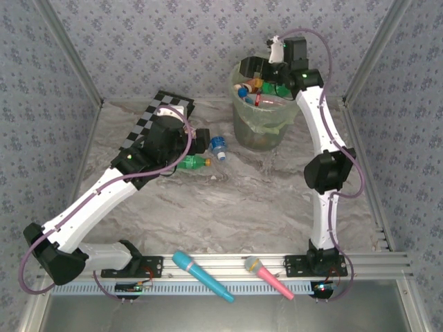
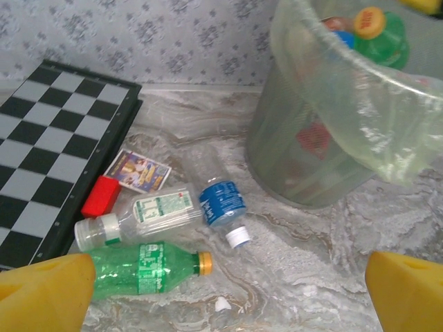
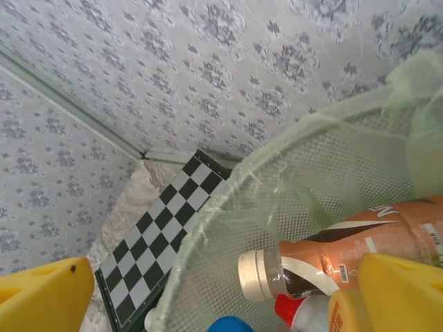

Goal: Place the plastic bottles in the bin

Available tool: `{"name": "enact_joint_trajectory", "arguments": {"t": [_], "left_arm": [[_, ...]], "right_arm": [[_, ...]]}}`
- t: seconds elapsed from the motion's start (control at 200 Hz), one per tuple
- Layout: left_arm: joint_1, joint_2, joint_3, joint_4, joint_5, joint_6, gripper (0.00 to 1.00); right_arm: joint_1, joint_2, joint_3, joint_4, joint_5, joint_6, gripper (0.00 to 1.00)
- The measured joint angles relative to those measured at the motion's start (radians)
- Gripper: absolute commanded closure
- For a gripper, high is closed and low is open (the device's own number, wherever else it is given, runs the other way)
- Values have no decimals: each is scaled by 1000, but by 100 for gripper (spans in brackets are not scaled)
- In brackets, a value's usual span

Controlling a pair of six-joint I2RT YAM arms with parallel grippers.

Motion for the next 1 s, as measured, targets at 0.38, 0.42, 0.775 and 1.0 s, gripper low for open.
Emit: {"name": "enact_joint_trajectory", "arguments": {"t": [0.38,0.42,0.775,1.0], "left_arm": [[169,-4,-149,2,86,-134,2],[188,-3,-164,1,98,-148,3],[280,143,-185,-59,136,-293,4],[302,223,-216,-57,182,-557,8]], "right_arm": [[-19,-242,-195,20,21,0,0],[-19,-273,-234,29,30,0,0],[12,-504,-524,81,109,-23,1],[58,-606,-634,100,157,-45,0]]}}
